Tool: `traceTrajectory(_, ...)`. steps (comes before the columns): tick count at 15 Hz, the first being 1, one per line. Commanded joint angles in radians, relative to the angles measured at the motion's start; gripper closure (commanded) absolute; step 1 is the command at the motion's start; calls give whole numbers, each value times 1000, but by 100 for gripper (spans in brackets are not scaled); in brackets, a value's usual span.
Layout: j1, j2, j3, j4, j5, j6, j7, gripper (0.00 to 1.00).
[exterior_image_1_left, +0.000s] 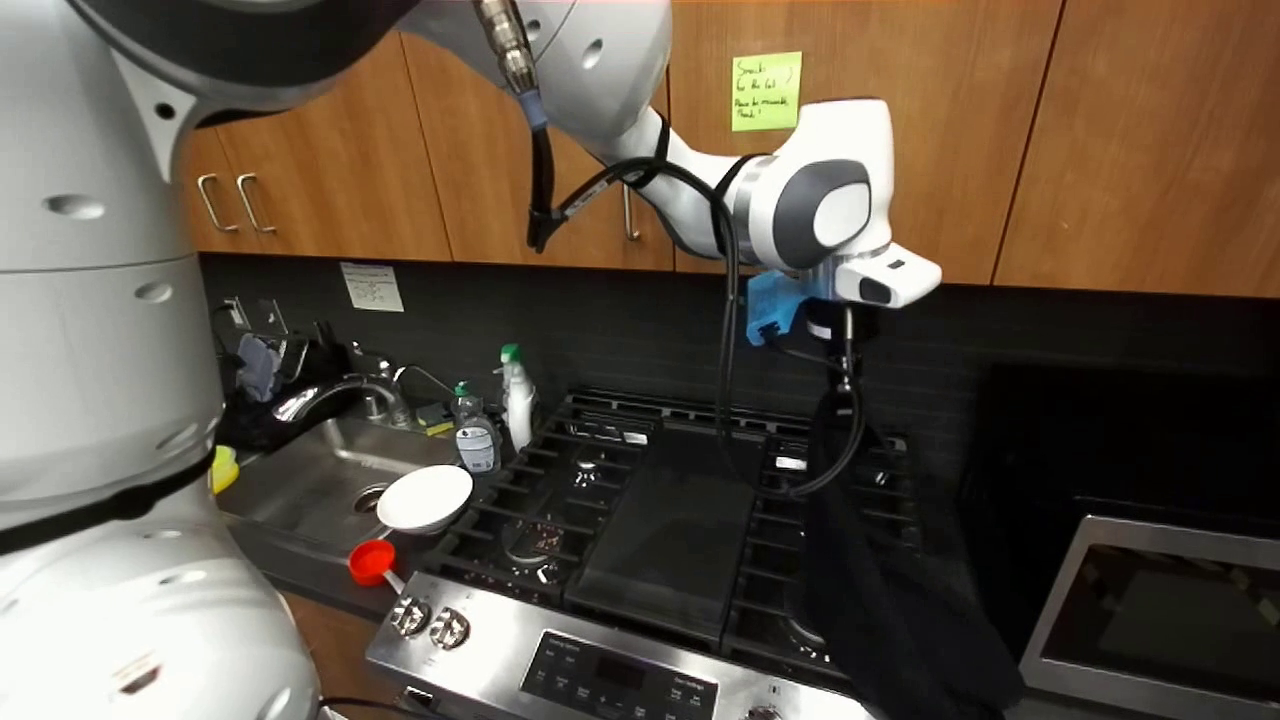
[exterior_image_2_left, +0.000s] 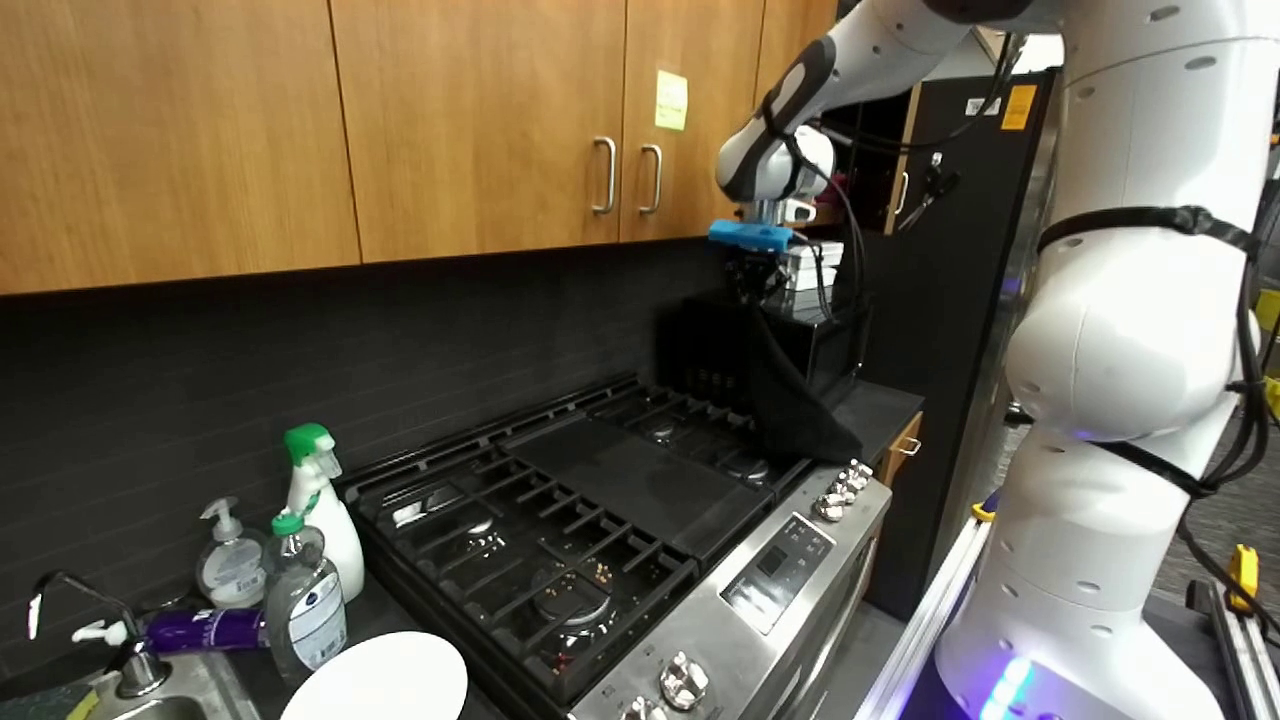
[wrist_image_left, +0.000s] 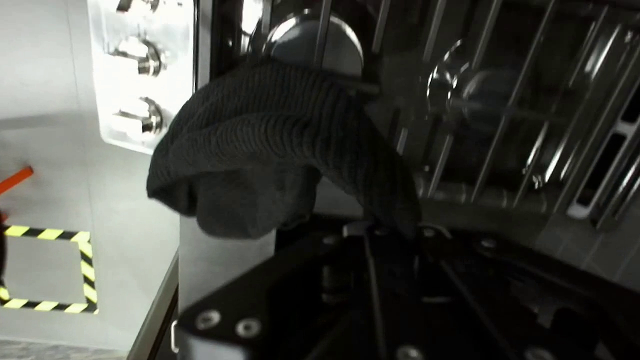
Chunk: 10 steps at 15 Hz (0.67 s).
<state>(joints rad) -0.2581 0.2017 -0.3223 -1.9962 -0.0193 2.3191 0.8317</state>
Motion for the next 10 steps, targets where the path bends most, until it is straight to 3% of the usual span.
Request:
traceTrajectory(1, -46, 69, 43, -7, 209, -46, -211, 99)
traceTrajectory(4, -81, 166, 54, 28, 357, -105, -335, 99)
traceTrajectory(10, -66, 367, 5, 87, 311, -16, -278, 99)
